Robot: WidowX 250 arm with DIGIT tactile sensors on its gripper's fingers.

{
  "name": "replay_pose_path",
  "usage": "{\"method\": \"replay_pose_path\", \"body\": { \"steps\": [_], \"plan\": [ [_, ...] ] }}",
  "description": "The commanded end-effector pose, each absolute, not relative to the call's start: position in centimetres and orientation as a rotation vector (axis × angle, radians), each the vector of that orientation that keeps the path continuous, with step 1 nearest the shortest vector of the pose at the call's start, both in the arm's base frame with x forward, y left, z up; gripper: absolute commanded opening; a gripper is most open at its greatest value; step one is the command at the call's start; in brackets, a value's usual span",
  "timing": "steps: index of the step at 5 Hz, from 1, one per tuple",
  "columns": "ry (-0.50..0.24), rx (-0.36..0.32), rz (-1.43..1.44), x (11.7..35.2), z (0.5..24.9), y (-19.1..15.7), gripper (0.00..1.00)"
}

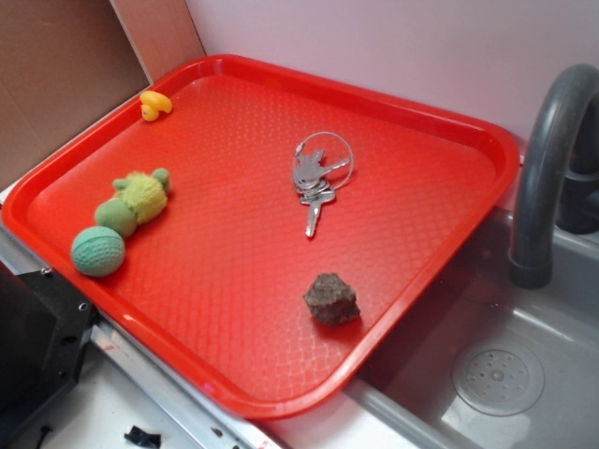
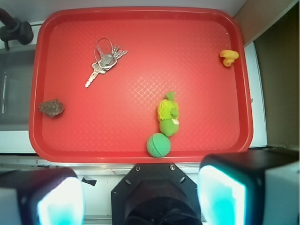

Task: Grab the rock.

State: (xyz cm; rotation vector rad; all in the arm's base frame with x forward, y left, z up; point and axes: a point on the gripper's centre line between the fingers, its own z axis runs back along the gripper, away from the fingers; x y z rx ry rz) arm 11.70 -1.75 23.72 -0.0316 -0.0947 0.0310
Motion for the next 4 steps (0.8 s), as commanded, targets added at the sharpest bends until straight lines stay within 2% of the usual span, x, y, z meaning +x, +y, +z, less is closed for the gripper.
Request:
{"method": "replay_pose_path", "body": {
  "steps": [1, 2, 3, 4],
  "plan": [
    [-0.095, -0.032, 0.031, 11.7, 23.7, -1.8, 1.00],
    [-0.102, 0.044, 0.278, 11.8, 22.8, -2.8, 1.00],
    [-0.145, 0.037, 0.529, 12.2, 21.4, -4.7, 1.00],
    [-0.161, -0.104, 0.786, 13.2, 19.7, -6.6, 1.00]
  ]
}}
